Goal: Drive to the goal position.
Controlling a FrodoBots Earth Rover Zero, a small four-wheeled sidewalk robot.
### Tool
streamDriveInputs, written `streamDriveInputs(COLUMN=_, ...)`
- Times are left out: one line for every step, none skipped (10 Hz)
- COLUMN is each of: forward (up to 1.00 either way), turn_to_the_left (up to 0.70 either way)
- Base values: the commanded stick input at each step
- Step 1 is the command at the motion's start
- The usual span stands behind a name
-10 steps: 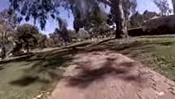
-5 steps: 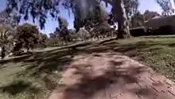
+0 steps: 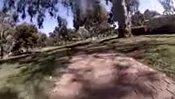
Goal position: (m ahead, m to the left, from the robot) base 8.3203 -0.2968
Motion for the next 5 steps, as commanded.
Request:
streamDriveInputs(forward=0.70, turn_to_the_left=0.00)
streamDriveInputs(forward=0.70, turn_to_the_left=0.00)
streamDriveInputs(forward=0.70, turn_to_the_left=0.00)
streamDriveInputs(forward=0.70, turn_to_the_left=0.00)
streamDriveInputs(forward=0.70, turn_to_the_left=0.00)
